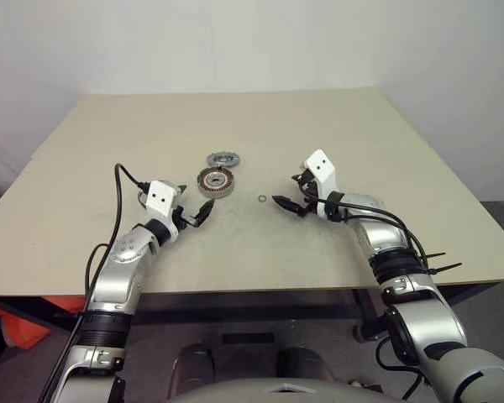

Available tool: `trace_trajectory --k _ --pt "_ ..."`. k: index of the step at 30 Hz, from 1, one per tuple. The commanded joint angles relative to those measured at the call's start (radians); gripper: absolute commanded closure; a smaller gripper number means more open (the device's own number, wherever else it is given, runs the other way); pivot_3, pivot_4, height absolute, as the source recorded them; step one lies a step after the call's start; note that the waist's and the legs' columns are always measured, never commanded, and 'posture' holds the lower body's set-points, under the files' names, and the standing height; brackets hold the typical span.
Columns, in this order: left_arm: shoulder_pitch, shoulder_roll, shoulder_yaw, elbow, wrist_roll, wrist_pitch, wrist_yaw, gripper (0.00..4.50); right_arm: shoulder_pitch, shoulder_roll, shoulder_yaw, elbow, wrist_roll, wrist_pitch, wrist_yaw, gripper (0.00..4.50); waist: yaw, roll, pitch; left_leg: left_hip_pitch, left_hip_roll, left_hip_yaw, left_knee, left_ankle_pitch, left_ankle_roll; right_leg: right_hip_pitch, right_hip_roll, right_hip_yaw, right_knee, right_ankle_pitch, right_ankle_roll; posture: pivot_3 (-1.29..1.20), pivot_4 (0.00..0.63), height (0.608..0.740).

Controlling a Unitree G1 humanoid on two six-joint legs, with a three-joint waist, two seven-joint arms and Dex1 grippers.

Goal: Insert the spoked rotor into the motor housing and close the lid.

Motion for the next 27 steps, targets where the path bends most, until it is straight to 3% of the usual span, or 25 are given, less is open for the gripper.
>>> trace_trajectory --k 1,27 --pt "-0.026 0.006 0.005 -0.028 -0.002 -0.015 -0.005 0.02 -0.016 0.003 -0.005 -0.030 0.005 -0.016 -0.008 0.05 0.000 0.000 0.000 0.000 0.000 0.000 0.000 0.000 0.000 0.000 0.000 0.000 0.000 0.000 0.000 0.00 0.000 0.740" --pt "-0.024 0.002 0.005 -0.030 0.000 -0.018 -0.005 0.02 -0.018 0.019 0.005 -0.015 -0.006 -0.024 -0.014 0.05 0.000 0.000 0.000 0.000 0.000 0.000 0.000 0.000 0.000 0.000 0.000 0.000 0.000 0.000 0.000 0.00 0.000 0.740"
